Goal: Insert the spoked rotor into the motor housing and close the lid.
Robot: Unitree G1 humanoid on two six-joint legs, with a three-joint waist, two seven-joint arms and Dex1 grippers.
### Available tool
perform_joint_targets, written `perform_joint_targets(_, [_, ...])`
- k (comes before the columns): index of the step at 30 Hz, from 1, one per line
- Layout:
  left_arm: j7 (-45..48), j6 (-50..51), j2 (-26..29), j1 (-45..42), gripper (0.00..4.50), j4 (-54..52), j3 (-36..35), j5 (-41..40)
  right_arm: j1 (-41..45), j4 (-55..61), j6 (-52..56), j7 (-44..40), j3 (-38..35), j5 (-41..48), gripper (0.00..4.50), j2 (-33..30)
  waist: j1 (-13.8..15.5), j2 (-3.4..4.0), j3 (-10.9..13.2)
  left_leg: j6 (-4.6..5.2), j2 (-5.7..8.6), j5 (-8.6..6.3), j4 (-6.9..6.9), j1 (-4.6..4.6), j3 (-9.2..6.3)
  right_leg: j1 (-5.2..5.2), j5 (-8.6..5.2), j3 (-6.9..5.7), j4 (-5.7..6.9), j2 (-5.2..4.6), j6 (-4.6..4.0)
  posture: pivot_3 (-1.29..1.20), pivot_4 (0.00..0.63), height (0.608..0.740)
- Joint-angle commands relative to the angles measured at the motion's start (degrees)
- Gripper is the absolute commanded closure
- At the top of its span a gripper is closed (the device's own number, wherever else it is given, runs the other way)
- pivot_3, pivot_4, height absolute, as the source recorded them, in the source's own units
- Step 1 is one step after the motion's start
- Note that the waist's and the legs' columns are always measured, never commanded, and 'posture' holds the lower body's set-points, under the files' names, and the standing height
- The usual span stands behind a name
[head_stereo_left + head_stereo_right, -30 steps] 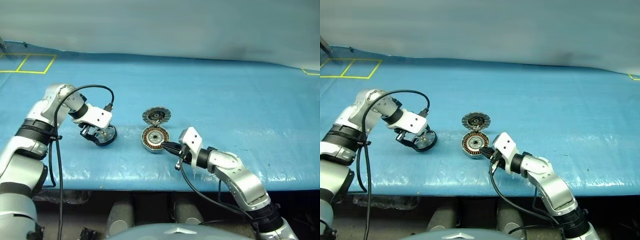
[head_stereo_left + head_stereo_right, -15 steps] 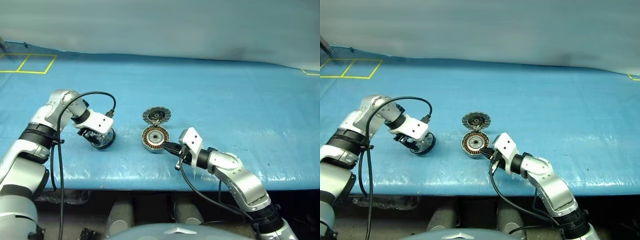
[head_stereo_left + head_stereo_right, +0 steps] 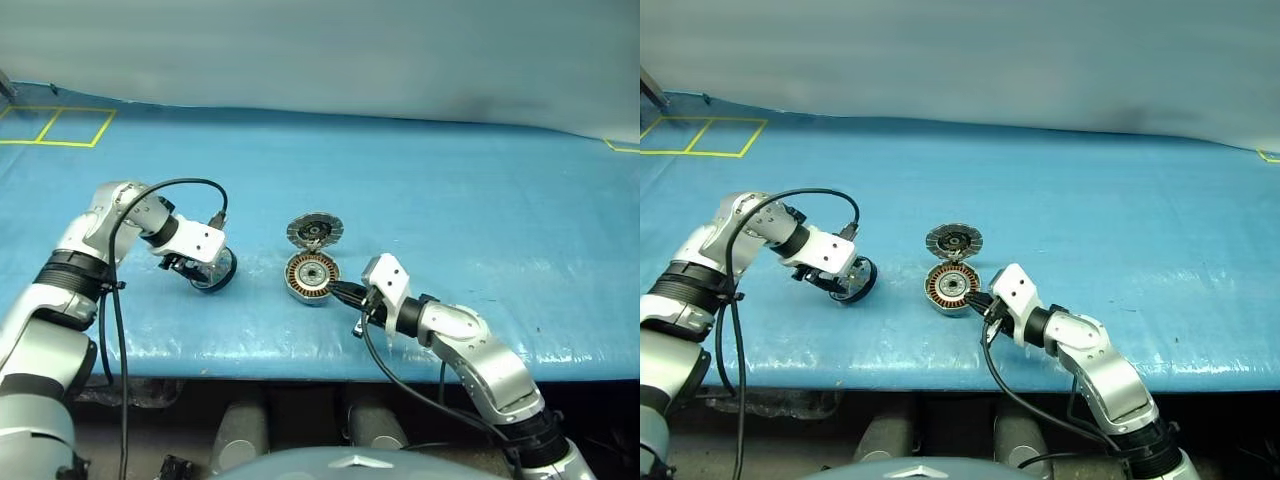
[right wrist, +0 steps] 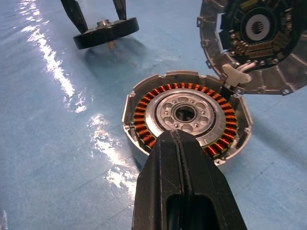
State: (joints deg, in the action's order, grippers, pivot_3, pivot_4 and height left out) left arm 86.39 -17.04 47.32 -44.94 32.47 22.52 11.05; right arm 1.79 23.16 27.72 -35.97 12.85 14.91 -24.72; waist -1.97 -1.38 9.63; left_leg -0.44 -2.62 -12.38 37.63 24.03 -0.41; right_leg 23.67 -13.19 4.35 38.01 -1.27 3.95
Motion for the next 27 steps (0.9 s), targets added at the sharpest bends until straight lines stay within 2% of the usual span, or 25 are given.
perform_joint_targets(1, [0.96,1.93,-0.08,1.46,2.29,-3.29,-3.69,-5.28,-0.32,0.34,-2.57,0.03,-2.43,0.98,4.50,0.39,-0.01,0.00,0.00,0.00,0.00,0.00,0.00,0.00,0.01,0.01,0.00,0.01,0.00,0.00,0.00,0.00,0.150,0.740])
perform_joint_targets(7, [2.94,9.85,-2.90,4.38,2.29,-8.14,-7.29,-15.08,-1.71,-2.88,-7.69,-1.44,-4.55,1.55,4.50,1.08,0.07,0.00,0.00,0.00,0.00,0.00,0.04,-0.01,0.00,-0.01,0.00,0.00,0.03,0.00,0.00,0.00,0.150,0.740])
perform_joint_targets(12, [2.35,14.58,-5.86,5.55,2.29,-10.91,-8.83,-19.66,-3.43,-6.94,-11.68,-3.83,-5.65,2.65,4.50,1.26,0.26,0.00,0.00,0.00,0.00,0.00,0.16,0.00,0.00,-0.08,0.03,0.02,0.03,0.00,0.05,0.00,0.150,0.740])
perform_joint_targets(22, [1.58,17.42,-10.09,4.81,2.29,-10.88,-9.15,-21.57,-6.08,-12.23,-17.69,-9.32,-4.77,3.19,4.50,1.45,0.04,0.00,0.00,0.00,0.01,0.00,0.22,-0.05,0.00,-0.11,0.03,0.06,0.09,0.03,0.04,0.00,0.150,0.740])
perform_joint_targets(27, [1.65,15.79,-12.70,2.52,2.29,-8.28,-7.41,-19.76,-6.84,-14.18,-20.34,-10.94,-4.79,3.68,4.50,2.55,0.14,0.01,0.00,0.00,0.01,0.00,0.23,-0.05,-0.01,-0.12,0.04,0.05,0.09,0.04,0.05,0.00,0.150,0.740])
